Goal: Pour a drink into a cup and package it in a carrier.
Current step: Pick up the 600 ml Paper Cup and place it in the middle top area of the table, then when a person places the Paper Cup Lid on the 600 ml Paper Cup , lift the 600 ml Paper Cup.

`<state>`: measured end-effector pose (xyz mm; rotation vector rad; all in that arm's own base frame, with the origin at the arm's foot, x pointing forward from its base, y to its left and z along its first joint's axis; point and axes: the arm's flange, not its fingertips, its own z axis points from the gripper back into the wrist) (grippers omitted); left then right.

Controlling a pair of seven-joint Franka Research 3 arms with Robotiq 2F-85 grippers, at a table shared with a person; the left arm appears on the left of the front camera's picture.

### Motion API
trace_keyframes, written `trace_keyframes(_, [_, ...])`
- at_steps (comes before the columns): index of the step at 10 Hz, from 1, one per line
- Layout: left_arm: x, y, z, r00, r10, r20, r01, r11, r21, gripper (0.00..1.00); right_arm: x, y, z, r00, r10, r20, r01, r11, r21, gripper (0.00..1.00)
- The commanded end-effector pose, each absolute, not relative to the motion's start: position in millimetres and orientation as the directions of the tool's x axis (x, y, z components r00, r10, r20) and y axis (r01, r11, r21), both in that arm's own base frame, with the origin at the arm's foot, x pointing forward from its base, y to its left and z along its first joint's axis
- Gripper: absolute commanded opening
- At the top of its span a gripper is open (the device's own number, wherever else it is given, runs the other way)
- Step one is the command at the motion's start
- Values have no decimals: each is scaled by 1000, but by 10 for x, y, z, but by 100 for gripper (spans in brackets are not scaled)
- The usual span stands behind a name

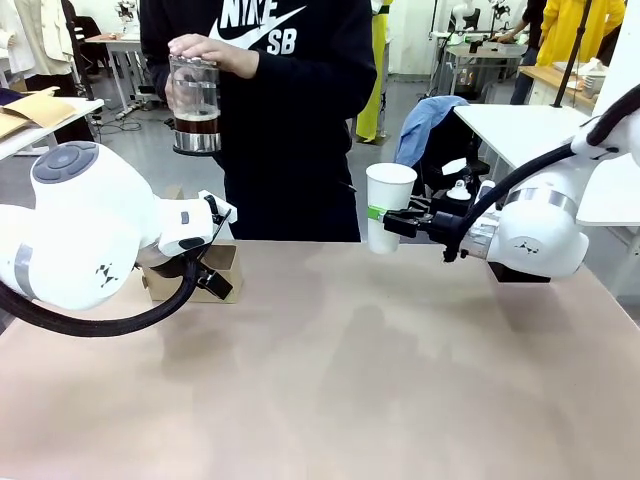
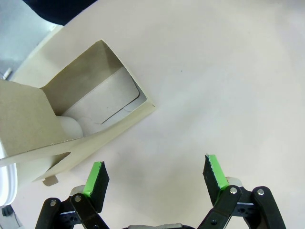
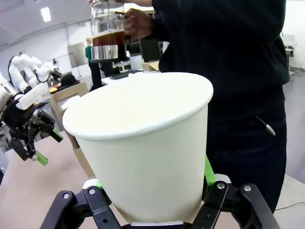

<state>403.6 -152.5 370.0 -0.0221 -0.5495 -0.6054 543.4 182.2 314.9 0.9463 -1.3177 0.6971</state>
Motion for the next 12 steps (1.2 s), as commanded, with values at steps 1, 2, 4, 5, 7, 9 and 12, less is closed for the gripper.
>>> trace_keyframes(1, [4036,-1519,3704,684,-533,498,546,827,135,100,5528,1850,3128,143,-105,984,-874,454,176,80])
trace_keyframes(2, [4036,-1519,3704,684,-533,498,546,827,135,100,5552,1837,3102,156,-116,981,-873,449,192,80])
trace_keyframes(4, [4036,-1519,3704,684,-533,498,546,827,135,100,5476,1819,3100,150,-102,983,-868,463,180,80])
trace_keyframes(5, [4036,-1519,3704,684,-533,498,546,827,135,100,5476,1819,3100,150,-102,983,-868,463,180,80])
trace_keyframes(7, [4036,-1519,3704,684,-533,498,546,827,135,100,5476,1819,3100,150,-102,983,-868,463,180,80])
trace_keyframes(9, [4036,-1519,3704,684,-533,498,546,827,135,100,5476,1819,3100,150,-102,983,-868,463,180,80])
trace_keyframes(12, [4036,-1519,3704,684,-533,498,546,827,135,100,5476,1819,3100,150,-102,983,-868,463,180,80])
